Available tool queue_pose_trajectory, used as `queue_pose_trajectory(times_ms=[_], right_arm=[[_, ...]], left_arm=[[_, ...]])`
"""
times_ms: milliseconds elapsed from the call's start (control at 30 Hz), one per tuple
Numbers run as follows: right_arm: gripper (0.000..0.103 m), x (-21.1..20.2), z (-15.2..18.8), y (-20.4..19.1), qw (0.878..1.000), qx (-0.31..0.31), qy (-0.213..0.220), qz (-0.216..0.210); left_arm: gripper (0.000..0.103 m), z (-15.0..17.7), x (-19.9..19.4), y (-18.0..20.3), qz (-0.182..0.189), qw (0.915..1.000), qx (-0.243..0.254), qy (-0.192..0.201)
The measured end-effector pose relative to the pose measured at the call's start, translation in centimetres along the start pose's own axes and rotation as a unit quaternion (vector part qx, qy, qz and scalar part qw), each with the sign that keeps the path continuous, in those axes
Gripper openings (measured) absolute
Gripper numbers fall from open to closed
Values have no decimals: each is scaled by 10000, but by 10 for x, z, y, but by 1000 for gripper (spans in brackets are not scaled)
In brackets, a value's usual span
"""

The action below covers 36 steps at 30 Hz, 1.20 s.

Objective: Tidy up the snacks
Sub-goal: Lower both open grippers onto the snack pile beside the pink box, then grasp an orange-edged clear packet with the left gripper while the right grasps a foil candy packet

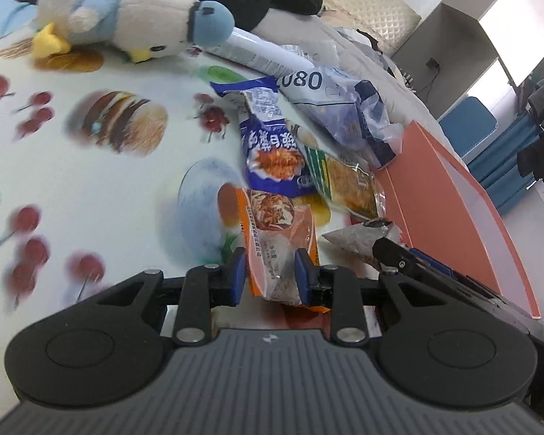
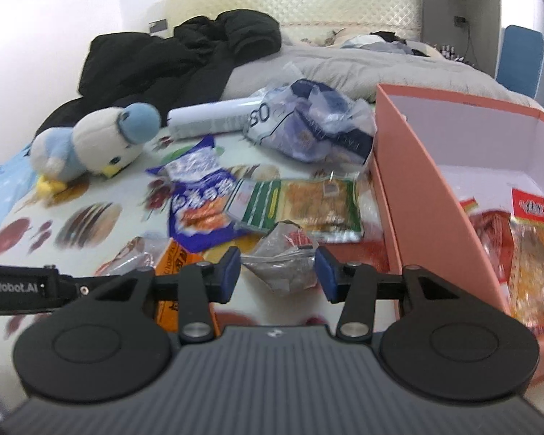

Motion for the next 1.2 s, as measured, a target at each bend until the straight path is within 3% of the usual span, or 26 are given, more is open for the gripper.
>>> queue_pose_trajectory(times_ms=[333,633,667,800,867,967,1200], right_arm=[[48,-54,32,-4,9993,-239,-159,-234],[49,-97,68,-7,9964,-350,-523,-566],[49,-100,71,-8,9960,-376,-564,-587],[50,-100,83,-8,9939,-381,-804,-653],[55,-98,84,-7,9935,-332,-832,-702],[76,-99,81,-4,9954,-238,-689,-621],[76,-83,76,-4,9960,-335,-588,-589]], left_arm=[[32,39,-50,-12,-182,9997,-115,-101],[34,54,-83,-34,-381,9985,-389,-96],[37,54,-84,-35,-417,9983,-401,-102],[79,53,-88,-40,-489,9968,-624,-9],[81,51,-90,-38,-442,9971,-606,81],[81,49,-83,-32,-451,9974,-556,19],[91,47,-56,-16,-825,9964,-198,13]])
Point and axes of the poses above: each gripper's, at about its wrist camera, not at the fingertips, and x roughly the way its jaws point, y to its right, z to its underside, the point moved 4 cm from there along x, roughly the way its jaws point, and after that the axes turned 3 degrees about -x, right-handed, at the moved point
